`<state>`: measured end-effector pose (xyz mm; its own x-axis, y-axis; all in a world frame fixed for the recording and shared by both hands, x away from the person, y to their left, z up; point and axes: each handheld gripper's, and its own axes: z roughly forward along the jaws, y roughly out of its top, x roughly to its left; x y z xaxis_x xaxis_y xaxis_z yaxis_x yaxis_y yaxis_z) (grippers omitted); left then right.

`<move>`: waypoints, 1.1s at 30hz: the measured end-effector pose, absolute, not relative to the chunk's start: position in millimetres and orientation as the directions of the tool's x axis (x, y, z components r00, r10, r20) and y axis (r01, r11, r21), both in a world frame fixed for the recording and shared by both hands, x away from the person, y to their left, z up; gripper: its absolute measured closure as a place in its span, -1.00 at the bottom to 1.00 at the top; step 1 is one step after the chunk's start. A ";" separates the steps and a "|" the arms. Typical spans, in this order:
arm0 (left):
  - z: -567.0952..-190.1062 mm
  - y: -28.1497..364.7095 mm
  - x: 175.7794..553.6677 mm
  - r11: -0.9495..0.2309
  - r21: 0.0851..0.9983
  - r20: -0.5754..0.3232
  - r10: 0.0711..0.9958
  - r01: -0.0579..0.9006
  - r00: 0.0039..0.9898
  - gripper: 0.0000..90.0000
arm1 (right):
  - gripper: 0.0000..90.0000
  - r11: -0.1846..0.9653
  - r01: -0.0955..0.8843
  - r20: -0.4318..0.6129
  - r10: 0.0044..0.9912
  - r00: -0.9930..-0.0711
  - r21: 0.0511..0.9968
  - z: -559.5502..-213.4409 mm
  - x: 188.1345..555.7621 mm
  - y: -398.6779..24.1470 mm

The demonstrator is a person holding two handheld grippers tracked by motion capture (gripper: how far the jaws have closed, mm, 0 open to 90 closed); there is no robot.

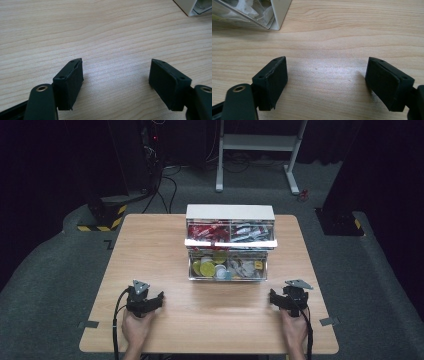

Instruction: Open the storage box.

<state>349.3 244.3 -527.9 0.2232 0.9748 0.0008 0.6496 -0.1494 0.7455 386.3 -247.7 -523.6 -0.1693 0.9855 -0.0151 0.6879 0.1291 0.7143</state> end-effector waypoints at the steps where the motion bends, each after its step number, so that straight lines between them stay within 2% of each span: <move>1: -527.9 244.3 349.3 -0.150 0.746 0.001 0.975 0.649 0.223 -0.38 | -0.62 0.132 0.687 -0.018 0.985 -0.171 0.714 -523.6 386.0 -248.1; 12: -528.1 244.1 349.8 -0.148 0.746 0.000 0.975 0.649 0.222 -0.39 | -0.56 0.120 0.686 -0.012 0.987 -0.160 0.718 -523.5 383.5 -249.0; 14: -528.1 244.1 349.8 -0.148 0.746 0.000 0.975 0.649 0.223 -0.39 | -0.67 0.110 0.691 -0.015 0.990 -0.142 0.714 -523.6 383.6 -248.7; 16: -528.2 244.1 349.9 -0.147 0.747 0.000 0.975 0.649 0.222 -0.39 | -0.69 0.097 0.699 -0.008 0.992 -0.129 0.709 -523.8 384.1 -249.2; 26: -528.2 244.1 349.8 -0.147 0.747 -0.002 0.975 0.649 0.223 -0.39 | -0.69 0.106 0.696 -0.018 0.991 -0.132 0.710 -523.8 382.8 -248.4; 33: -528.2 244.0 349.8 -0.146 0.746 -0.003 0.975 0.649 0.222 -0.39 | -0.53 0.141 0.681 -0.018 0.983 -0.185 0.718 -522.9 378.3 -245.8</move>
<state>349.8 244.0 -528.2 0.2223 0.9750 -0.0029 0.6493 -0.1458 0.7464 378.3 -245.8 -522.9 -0.1851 0.9826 -0.0177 0.6812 0.1412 0.7184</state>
